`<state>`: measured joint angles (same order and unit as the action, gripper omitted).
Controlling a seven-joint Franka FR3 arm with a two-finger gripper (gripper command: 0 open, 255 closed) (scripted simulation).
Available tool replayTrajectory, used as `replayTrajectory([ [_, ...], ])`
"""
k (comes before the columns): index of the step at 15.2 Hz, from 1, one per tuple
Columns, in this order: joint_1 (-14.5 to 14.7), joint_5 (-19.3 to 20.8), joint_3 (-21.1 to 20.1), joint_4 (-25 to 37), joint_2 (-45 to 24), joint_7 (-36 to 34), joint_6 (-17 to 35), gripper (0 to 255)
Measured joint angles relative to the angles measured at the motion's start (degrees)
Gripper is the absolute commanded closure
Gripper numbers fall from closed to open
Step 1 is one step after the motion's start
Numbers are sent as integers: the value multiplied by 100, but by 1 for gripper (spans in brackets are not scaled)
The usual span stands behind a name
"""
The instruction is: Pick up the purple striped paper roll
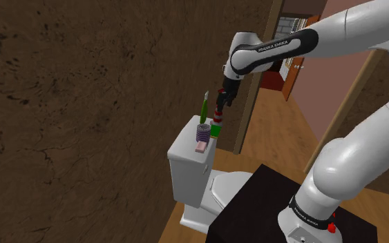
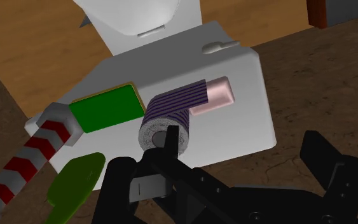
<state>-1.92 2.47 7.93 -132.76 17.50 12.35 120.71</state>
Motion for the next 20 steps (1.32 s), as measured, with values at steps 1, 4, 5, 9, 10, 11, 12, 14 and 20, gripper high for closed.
replayTrajectory([
  [1,3,-18,17,33,-227,6,162,0],
  [4,-16,-82,100,208,-868,100,532,0],
  [5,-28,-111,130,303,-1088,146,626,0],
  [9,-72,-247,201,722,-1964,278,949,0],
  [10,-86,-292,210,849,-2198,313,1025,0],
  [11,-101,-324,216,960,-2387,338,1068,0],
  [12,-125,-366,225,1094,-2604,380,1119,0],
  [14,-179,-460,228,1364,-3091,456,1269,0],
  [20,-297,-620,201,1946,-4023,563,1474,0],
])
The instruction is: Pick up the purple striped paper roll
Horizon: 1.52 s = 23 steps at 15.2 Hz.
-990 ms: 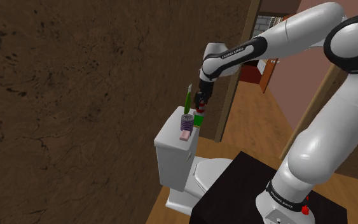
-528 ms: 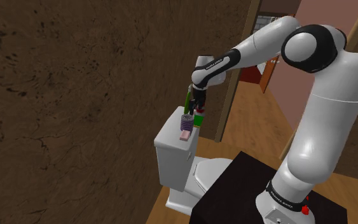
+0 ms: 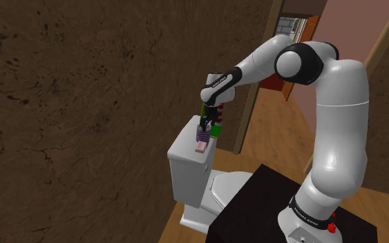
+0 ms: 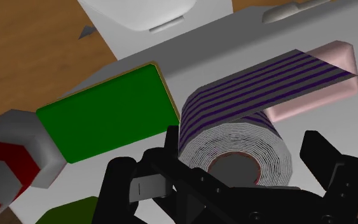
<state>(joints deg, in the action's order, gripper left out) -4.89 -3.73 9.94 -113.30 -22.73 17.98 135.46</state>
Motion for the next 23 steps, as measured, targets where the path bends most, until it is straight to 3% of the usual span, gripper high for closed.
replayTrajectory([
  [6,-38,-77,-44,11,-353,45,334,0],
  [7,-40,-82,-47,14,-376,47,354,255],
  [17,-37,-86,-52,8,-377,46,377,255],
  [23,-7,-23,-11,-7,-102,9,103,255],
])
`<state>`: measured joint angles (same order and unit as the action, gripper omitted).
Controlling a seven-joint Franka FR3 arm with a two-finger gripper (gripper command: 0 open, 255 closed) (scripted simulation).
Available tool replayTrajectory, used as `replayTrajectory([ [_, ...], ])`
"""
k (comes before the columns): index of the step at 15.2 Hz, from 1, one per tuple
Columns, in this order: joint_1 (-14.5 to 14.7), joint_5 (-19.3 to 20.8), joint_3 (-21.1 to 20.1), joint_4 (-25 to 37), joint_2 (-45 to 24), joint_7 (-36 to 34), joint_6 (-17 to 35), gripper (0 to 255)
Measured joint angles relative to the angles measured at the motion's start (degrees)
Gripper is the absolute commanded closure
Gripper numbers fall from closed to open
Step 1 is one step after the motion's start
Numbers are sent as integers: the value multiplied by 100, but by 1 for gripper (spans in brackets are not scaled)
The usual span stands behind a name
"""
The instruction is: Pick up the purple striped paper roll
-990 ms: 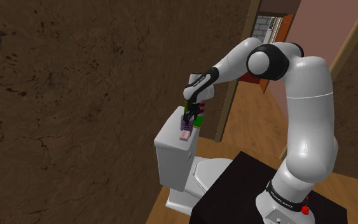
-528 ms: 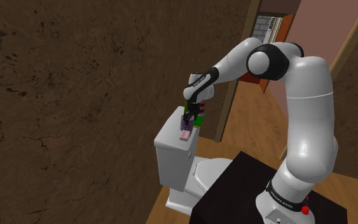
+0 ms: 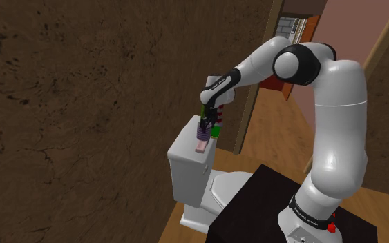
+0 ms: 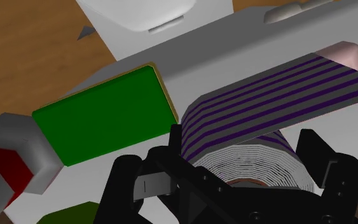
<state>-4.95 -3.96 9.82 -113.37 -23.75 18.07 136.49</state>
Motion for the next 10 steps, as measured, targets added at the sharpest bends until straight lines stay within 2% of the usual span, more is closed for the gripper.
replayTrajectory([
  [10,40,110,56,162,459,-61,-614,255],
])
